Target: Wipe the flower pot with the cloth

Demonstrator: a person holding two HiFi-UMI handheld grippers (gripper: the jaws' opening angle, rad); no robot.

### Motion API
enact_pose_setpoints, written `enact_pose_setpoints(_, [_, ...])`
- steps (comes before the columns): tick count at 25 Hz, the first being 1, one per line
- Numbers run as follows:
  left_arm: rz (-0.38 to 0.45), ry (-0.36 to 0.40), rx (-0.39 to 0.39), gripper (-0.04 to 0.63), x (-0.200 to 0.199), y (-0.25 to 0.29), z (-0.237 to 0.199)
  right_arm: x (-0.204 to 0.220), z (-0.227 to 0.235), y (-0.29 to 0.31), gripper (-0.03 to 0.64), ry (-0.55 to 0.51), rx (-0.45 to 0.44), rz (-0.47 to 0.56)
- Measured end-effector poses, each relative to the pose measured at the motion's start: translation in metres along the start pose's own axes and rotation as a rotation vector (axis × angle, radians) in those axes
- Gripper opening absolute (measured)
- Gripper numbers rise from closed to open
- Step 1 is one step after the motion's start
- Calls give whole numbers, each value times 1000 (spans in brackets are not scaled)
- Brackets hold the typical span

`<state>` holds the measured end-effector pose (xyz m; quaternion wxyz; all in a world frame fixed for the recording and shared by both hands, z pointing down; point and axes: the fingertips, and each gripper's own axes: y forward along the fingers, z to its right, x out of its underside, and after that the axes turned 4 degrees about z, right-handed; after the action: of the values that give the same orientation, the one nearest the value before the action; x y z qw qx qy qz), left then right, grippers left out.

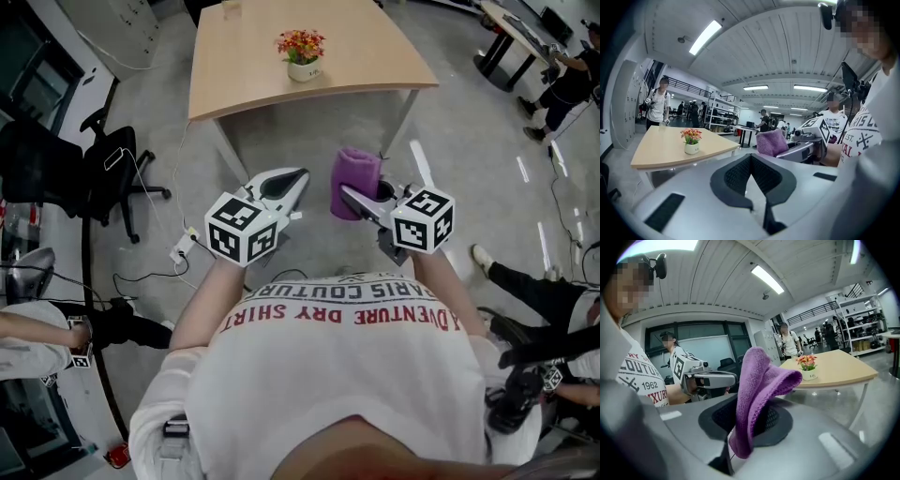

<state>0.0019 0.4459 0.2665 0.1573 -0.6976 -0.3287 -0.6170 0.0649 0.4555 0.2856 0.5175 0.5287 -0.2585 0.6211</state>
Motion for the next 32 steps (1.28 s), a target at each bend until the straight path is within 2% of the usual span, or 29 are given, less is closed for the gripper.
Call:
enact_pose_setpoints(13, [2,-30,17,2,4,7,-1,2,4,-7,60,28,18,10])
enact_pose_setpoints(20, [1,-49,39,2,9,27,-9,9,25,-12,60,54,49,2])
enact_pose_setpoints(26, [-26,-76,22,3,17,72,-54,7,85,15,60,90,46,1])
enact_pose_setpoints(32, [-65,-90,0,2,19,147,-132,-11,183,68,60,120,24,-9])
